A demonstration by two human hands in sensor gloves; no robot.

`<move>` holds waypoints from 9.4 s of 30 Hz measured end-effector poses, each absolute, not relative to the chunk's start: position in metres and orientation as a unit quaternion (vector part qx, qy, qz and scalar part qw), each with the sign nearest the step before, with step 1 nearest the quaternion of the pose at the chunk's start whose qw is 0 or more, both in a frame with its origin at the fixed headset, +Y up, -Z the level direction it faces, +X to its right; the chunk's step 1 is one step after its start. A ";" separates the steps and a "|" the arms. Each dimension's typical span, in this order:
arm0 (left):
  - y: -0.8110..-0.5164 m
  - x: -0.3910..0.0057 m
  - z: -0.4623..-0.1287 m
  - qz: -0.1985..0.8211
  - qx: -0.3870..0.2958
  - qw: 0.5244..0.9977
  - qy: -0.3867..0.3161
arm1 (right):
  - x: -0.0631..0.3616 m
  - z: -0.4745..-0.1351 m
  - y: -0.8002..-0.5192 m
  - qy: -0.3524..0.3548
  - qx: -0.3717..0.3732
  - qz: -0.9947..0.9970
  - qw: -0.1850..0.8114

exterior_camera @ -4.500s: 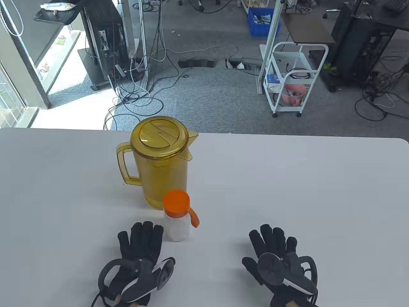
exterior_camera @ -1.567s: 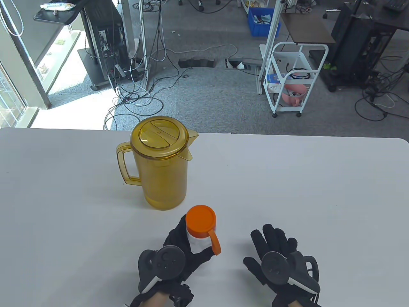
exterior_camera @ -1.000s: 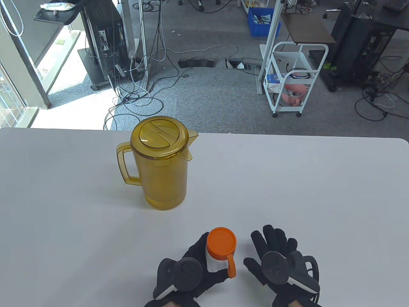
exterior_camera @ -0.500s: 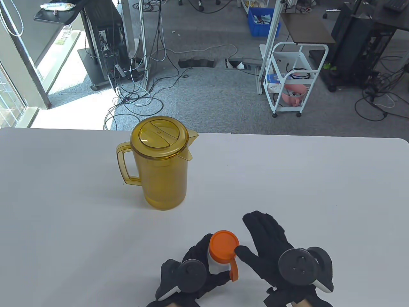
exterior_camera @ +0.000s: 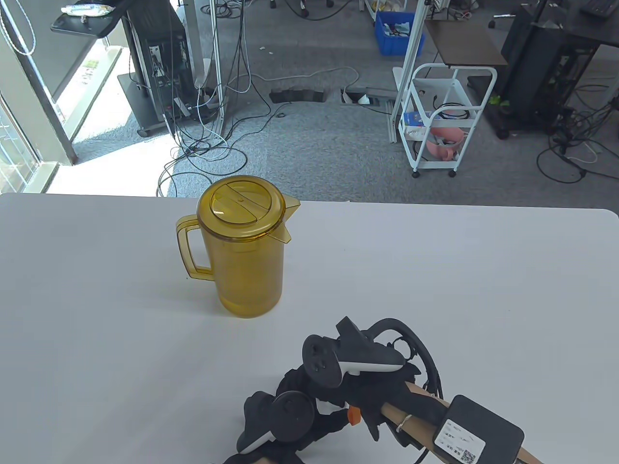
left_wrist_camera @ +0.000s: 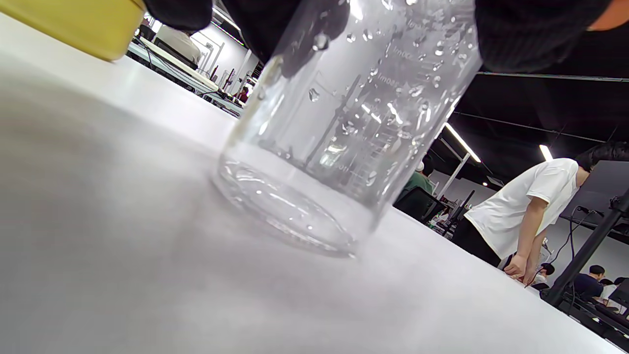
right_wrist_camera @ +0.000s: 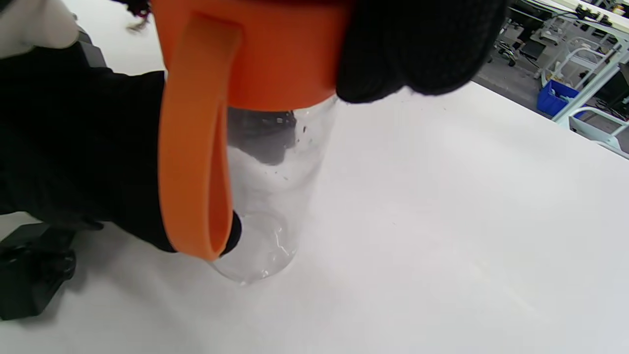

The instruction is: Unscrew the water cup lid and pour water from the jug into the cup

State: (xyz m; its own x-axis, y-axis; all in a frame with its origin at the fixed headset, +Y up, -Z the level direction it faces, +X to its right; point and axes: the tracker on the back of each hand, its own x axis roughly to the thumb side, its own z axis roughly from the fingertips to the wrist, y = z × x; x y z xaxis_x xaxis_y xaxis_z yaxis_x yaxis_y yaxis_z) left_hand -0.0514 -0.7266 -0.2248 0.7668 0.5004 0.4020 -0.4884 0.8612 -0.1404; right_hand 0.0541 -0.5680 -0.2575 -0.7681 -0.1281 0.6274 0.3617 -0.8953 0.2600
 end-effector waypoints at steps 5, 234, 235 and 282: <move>-0.726 -0.051 -0.225 0.262 -0.014 0.939 -0.220 | 0.056 -0.255 -0.571 -0.206 -0.391 -0.887 0.134; -0.739 -0.047 -0.230 0.200 -0.143 0.947 -0.206 | 0.162 -0.240 -0.724 -0.027 -0.306 -0.837 -0.453; -0.739 -0.047 -0.230 0.200 -0.142 0.947 -0.206 | 0.161 -0.240 -0.726 -0.031 -0.305 -0.837 -0.453; -0.648 -0.263 -0.393 0.303 0.142 0.936 0.113 | 0.147 -0.240 -0.734 -0.007 -0.269 -0.844 -0.464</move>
